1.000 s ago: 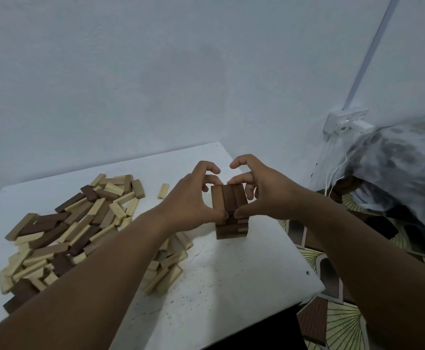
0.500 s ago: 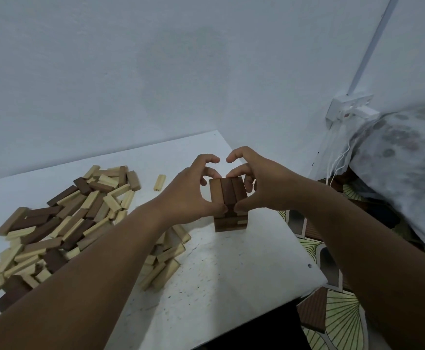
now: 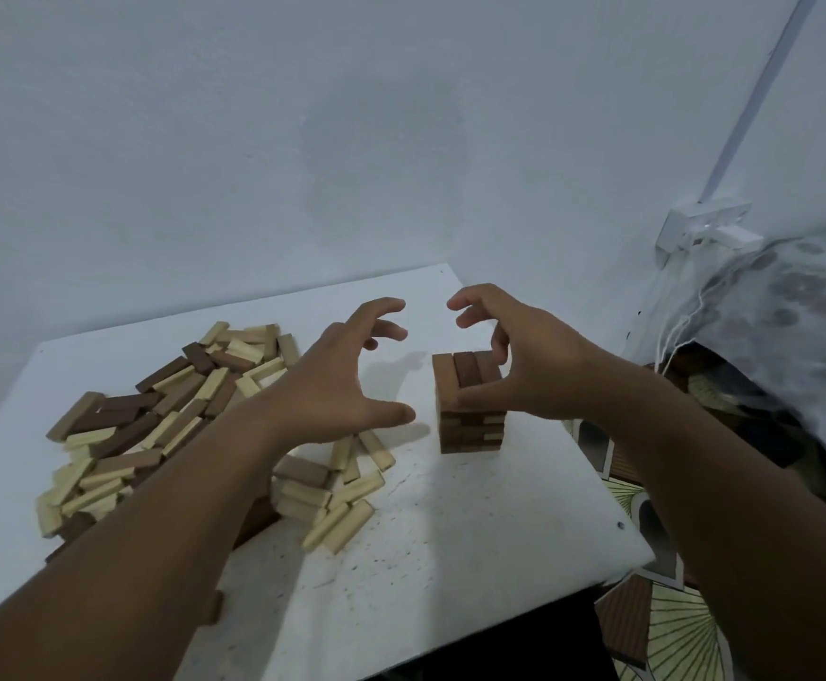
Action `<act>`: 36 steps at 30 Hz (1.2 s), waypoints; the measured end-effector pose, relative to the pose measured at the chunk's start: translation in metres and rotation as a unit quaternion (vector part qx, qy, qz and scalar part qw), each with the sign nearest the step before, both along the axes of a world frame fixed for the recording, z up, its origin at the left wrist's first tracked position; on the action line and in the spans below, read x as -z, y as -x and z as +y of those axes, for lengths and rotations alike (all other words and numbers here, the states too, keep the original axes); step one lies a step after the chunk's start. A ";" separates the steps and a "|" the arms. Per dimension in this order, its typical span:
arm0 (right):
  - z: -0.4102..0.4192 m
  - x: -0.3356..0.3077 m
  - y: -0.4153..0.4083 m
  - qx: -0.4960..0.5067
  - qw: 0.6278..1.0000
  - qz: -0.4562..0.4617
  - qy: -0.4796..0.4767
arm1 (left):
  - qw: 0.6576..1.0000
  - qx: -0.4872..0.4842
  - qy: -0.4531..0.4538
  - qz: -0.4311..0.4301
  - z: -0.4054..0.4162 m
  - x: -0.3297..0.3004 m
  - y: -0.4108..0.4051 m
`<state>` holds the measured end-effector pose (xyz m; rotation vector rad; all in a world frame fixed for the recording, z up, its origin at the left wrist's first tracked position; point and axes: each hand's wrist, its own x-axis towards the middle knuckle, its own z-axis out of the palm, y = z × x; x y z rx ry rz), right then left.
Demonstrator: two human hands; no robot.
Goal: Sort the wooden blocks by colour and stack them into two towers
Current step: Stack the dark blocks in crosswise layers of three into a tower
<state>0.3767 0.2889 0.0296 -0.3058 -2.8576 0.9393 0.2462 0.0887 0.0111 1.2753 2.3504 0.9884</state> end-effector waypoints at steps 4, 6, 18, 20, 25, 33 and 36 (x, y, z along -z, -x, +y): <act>-0.044 0.000 0.005 -0.023 0.997 0.069 -0.003 | 0.998 -0.058 -0.023 0.017 -0.048 -0.001 -0.001; -0.068 0.003 0.010 -0.048 0.995 0.085 -0.015 | 0.995 -0.087 -0.021 0.032 -0.075 0.001 -0.003; -0.180 0.082 0.067 -0.035 0.994 -0.046 -0.088 | 0.980 -0.185 0.050 0.060 -0.189 0.044 -0.017; -0.186 0.089 0.075 -0.007 0.992 -0.061 -0.108 | 0.976 -0.190 0.073 0.079 -0.189 0.053 -0.020; -0.182 0.092 0.087 0.004 0.992 -0.076 -0.097 | 0.968 -0.147 0.128 0.157 -0.175 0.073 -0.025; -0.179 0.088 0.093 0.049 0.996 0.073 0.022 | 0.969 -0.141 0.088 0.181 -0.168 0.083 -0.026; -0.185 0.083 0.091 0.049 0.992 0.092 0.068 | 0.968 -0.172 0.051 0.174 -0.178 0.082 -0.023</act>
